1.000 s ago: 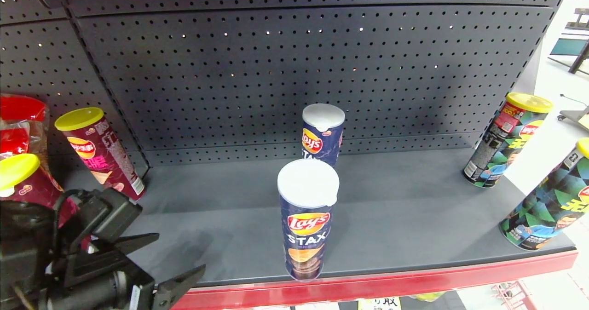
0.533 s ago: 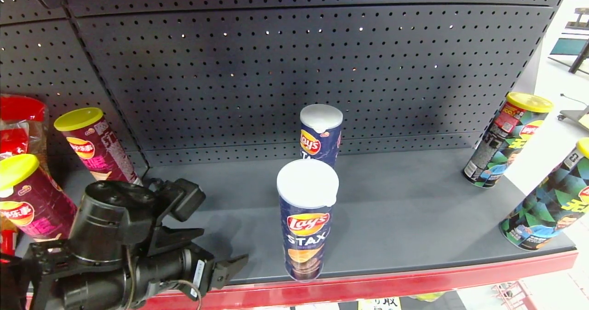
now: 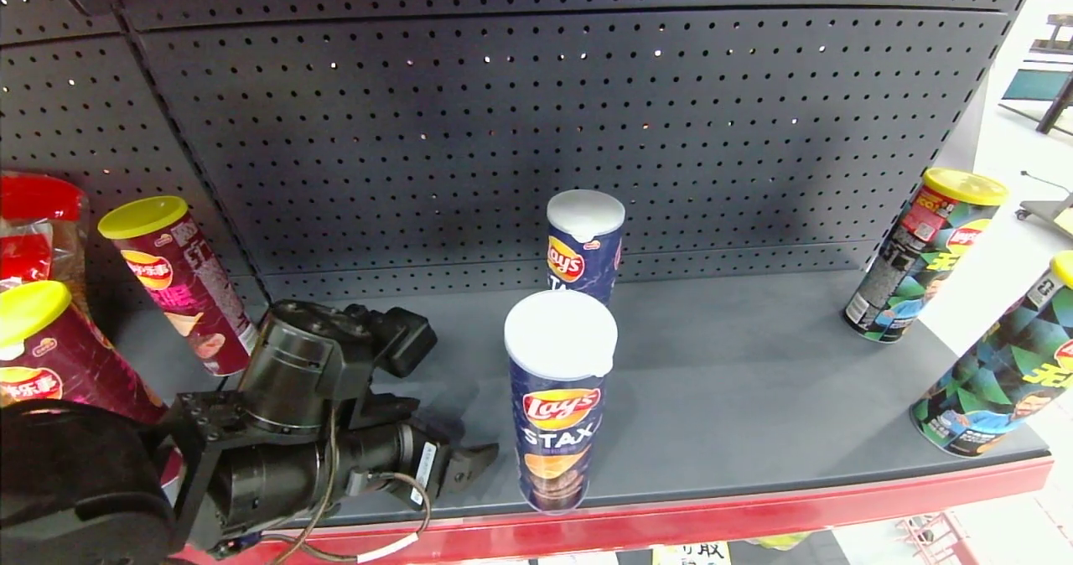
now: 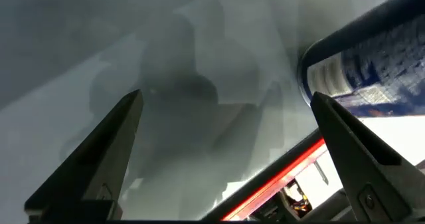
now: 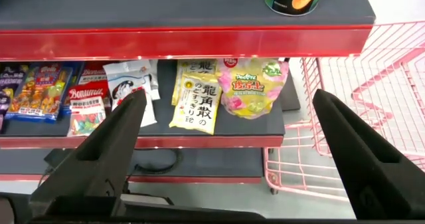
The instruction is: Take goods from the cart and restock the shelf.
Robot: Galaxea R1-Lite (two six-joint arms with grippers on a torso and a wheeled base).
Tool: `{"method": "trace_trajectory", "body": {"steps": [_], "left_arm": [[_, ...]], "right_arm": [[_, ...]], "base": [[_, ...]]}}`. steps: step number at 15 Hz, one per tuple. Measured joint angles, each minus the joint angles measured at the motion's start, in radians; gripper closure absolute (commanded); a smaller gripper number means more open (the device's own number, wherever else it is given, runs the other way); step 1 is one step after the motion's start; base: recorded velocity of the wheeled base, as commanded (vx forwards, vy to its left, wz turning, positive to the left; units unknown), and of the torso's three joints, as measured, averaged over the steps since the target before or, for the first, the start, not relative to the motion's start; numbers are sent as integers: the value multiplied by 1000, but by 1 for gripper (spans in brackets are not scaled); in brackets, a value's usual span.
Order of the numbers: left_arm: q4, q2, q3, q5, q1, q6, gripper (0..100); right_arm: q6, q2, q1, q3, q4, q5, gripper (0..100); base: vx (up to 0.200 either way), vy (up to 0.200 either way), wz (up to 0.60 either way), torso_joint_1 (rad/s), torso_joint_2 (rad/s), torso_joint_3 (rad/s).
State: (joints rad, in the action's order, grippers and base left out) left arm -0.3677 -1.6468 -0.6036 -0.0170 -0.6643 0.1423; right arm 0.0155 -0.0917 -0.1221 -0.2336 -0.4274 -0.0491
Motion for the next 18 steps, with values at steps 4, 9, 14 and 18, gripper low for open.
{"method": "trace_trajectory", "body": {"steps": [4,9,14,18], "left_arm": [[2,-24,-11,3,-2,-2,0],[6,-41,-24,20,-22,-5,0],[5,-57,-32,17,-35,-6,0],[5,-77,-65,17,-45,-6,0]], "right_arm": [[-1,0,0,20,30,0,0],[-2,-1,0,23,31,0,0],[-1,-1,0,23,31,0,0],[0,-2,0,24,31,0,0]], "base": [[0,0,0,0,0,0],[0,0,0,0,0,0],[0,0,0,0,0,0],[0,0,0,0,0,0]]}}
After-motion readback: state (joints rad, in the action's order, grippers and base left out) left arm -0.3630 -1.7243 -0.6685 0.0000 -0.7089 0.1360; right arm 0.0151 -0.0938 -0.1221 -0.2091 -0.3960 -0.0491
